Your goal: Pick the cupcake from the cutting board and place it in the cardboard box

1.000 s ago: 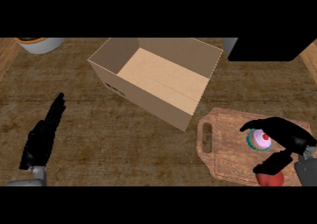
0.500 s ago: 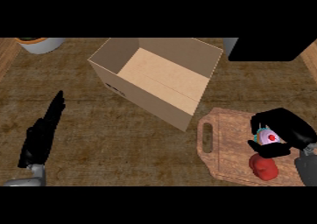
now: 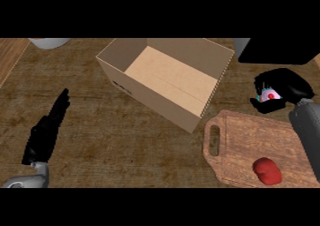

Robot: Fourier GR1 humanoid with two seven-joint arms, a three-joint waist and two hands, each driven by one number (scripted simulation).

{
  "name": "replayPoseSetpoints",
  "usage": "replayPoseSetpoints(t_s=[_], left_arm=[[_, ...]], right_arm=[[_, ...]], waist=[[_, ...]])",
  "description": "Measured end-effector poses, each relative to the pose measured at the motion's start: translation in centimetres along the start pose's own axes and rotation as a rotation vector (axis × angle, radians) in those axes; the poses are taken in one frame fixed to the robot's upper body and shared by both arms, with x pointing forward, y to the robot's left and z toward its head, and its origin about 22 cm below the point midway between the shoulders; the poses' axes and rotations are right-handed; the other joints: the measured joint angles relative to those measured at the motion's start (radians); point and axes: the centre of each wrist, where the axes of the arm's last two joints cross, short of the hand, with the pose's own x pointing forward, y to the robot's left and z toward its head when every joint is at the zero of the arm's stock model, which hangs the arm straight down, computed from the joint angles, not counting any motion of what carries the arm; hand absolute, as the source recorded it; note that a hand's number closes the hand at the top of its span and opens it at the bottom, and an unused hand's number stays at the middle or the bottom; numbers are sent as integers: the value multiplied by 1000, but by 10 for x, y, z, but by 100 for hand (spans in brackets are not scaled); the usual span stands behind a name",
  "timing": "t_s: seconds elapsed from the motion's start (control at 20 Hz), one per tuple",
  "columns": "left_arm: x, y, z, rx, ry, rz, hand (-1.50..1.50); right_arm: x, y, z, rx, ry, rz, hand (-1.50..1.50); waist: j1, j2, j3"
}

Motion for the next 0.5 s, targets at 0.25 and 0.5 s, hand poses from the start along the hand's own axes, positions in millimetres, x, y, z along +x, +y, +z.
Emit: replayPoseSetpoints(t_s=[0.25,0.5], left_arm=[[1,2,2,9,4,5,0],[-2,-1,6,19,14,8,0]], right_arm=[[-6,-21,-20,-95,3,18,150],[-8,-53,-28,-191,-112,-130,150]], waist=[[-8,-3,0],[-19,-8,-1]])
